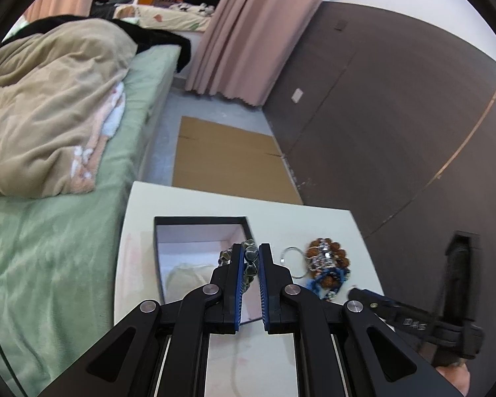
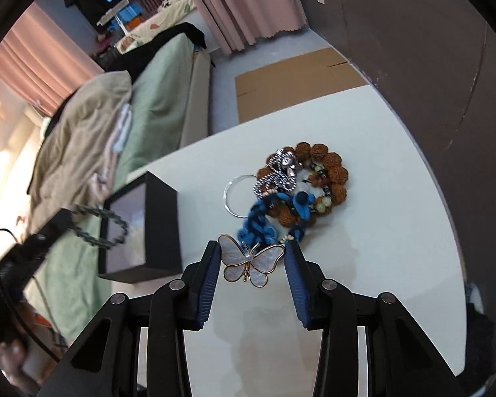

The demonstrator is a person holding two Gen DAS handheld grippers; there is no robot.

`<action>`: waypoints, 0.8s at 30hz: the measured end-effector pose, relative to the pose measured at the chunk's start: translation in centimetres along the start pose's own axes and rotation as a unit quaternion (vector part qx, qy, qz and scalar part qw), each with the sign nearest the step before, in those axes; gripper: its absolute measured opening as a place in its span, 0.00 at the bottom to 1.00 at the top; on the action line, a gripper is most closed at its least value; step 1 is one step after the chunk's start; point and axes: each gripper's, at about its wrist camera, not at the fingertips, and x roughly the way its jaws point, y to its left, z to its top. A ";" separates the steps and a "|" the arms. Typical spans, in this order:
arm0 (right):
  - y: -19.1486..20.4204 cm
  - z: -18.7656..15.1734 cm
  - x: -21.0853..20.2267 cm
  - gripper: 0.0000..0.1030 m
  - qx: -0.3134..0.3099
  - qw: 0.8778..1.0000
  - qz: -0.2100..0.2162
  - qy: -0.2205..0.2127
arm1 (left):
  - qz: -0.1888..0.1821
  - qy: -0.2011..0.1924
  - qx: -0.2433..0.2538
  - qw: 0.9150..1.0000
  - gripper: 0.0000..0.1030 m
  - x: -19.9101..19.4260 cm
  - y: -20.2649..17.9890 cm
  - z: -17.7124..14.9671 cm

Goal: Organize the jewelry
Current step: 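Lower the beaded bracelet into the box with the left gripper while the right grasps the butterfly brooch, then carry the white butterfly brooch into the box with the right gripper and release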

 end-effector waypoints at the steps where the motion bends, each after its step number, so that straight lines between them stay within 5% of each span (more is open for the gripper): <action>1: -0.1 0.0 0.0 0.39 0.002 1.000 0.006 0.000 | 0.006 0.007 -0.005 1.000 0.08 0.5 0.3 0.1; 6: 1.0 1.1 1.1 0.40 -0.005 1.000 0.017 -0.003 | 0.007 0.047 -0.041 0.998 0.09 2.5 1.3 0.4; 10: 2.4 2.2 2.3 0.40 -0.011 1.000 0.028 -0.002 | 0.007 0.040 -0.044 0.998 0.10 2.9 1.2 0.8; 12: 2.7 2.5 2.4 0.40 -0.012 0.999 0.040 -0.003 | 0.006 0.037 -0.045 0.998 0.19 3.0 1.2 1.0; 14: 3.0 2.6 2.4 0.40 -0.015 0.999 0.051 -0.004 | 0.007 0.034 -0.051 0.998 0.57 3.1 1.2 1.2; 16: 3.6 2.7 2.5 0.40 -0.023 0.998 0.059 -0.004 | 0.013 0.014 -0.063 0.998 0.79 2.8 1.4 1.3; 24: 4.4 2.7 3.0 0.40 -0.032 0.997 0.074 -0.002 | 0.026 -0.006 -0.103 0.994 0.81 2.6 3.1 2.1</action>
